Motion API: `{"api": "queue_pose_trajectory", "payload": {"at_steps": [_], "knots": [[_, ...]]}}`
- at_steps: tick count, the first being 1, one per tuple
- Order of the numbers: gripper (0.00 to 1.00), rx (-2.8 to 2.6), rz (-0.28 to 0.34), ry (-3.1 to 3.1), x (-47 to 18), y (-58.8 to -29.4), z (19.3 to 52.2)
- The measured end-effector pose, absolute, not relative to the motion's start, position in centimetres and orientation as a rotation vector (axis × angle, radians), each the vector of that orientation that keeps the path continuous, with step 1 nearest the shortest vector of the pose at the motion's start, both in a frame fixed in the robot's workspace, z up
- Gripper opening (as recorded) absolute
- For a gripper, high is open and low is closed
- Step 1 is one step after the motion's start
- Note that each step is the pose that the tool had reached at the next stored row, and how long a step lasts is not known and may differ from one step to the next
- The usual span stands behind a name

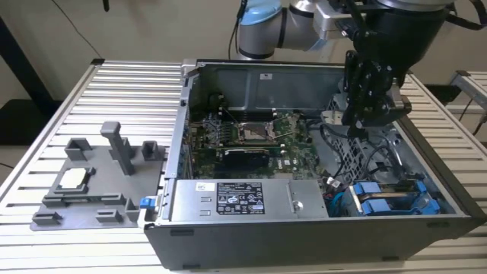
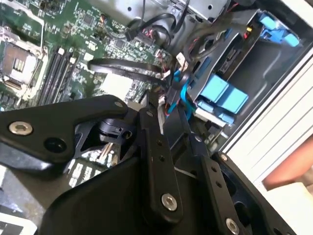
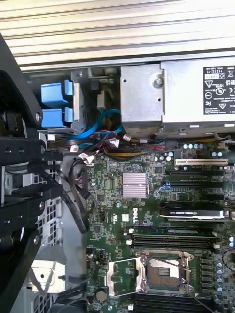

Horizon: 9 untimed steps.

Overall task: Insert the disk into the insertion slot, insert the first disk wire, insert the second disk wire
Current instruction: 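Insert the first disk wire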

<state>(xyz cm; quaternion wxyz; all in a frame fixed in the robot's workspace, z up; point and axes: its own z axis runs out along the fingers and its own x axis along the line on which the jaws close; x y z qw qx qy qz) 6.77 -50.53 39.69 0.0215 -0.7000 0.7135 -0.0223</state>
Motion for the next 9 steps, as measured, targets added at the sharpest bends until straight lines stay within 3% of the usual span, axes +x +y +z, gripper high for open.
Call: {"api": "queue_pose_trajectory", "payload": {"at_steps": [9], "knots": [[0.33,-2.245,-0.201,2.164,6.59,-50.34,39.58]]}}
